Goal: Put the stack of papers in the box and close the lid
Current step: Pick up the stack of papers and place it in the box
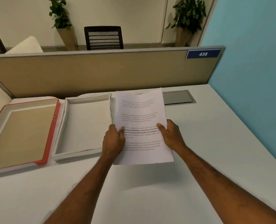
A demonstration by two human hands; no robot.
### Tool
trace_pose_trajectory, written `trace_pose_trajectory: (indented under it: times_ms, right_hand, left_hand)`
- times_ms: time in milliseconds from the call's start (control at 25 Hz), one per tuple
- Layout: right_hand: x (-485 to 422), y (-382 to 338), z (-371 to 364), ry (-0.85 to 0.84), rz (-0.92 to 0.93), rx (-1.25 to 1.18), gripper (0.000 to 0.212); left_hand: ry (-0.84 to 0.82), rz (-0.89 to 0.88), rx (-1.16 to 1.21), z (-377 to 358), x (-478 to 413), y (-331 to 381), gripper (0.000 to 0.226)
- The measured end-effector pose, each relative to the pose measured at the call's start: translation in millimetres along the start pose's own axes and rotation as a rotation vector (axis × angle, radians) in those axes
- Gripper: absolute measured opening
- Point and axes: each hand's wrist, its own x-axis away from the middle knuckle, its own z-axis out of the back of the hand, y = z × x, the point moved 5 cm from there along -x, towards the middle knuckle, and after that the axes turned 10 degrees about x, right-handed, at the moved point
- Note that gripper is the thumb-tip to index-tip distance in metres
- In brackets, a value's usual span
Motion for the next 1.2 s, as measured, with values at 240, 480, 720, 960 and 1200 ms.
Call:
trace_pose_trajectory:
  times_ms: [240,480,720,960,1200]
  right_hand:
    - [36,3,-56,-0.128,-0.064,0.016,0.033]
    - [34,-34,-103,-0.180,-0.053,0.010,0.032]
    - [7,-87,-146,-0.195,-0.052,0.002,0.035]
    - [-35,-134,-206,-0.362,-0.154,-0.071,0.038]
    - [-75,-148,-238,-0.421,-0.196,-0.059,0.038]
  left_hand:
    - [-0.032,0.119,0.014,23,34,-58,0.026]
    - [-0.011,0.160,0.044,69,22,-94,0.027]
    - [0.050,0.161,0.041,125,-19,-108,0.029]
    - [0.076,0.224,-0.044,169,-74,-137,0.036]
    - [0.003,0.258,-0.039,169,-120,-159,0.027]
